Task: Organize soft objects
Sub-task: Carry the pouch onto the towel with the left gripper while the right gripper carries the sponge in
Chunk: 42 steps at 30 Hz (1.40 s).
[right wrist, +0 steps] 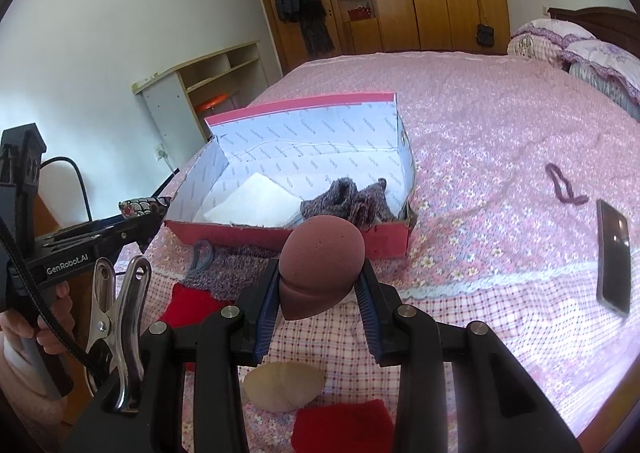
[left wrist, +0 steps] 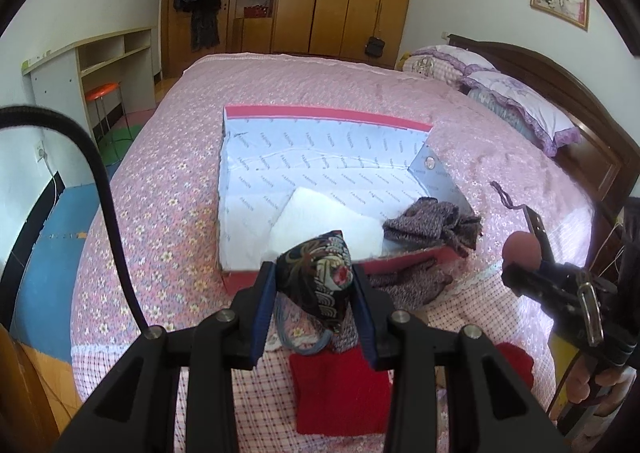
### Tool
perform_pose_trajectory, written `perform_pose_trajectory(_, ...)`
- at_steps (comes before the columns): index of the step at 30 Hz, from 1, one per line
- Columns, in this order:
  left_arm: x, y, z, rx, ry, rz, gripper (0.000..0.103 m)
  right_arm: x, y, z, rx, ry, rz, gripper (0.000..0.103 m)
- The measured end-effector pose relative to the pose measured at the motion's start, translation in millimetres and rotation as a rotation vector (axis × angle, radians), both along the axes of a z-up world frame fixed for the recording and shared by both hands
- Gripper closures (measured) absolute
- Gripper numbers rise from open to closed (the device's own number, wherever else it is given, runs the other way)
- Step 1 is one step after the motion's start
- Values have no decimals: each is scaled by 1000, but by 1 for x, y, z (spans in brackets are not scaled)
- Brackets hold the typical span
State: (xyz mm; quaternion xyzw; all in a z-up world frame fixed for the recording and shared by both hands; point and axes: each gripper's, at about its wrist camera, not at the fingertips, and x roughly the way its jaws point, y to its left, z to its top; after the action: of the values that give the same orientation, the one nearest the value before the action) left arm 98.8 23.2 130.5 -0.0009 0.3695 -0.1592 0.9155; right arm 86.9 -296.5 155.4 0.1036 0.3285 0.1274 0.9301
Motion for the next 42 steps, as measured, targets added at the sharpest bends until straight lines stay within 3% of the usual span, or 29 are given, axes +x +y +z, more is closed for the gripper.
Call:
perform_pose_trajectory(12, 26, -8, 8, 20, -22, -2, 65, 19, -2, 16, -46, -26, 7, 66)
perform_pose_trajectory(27, 67, -16, -11, 37, 8, 14, 65, 63, 8, 20, -116, -4, 26, 66)
perform_pose_trajectory(42, 102, -32, -39, 81, 66, 13, 65, 119, 7, -3, -138, 54, 8, 66)
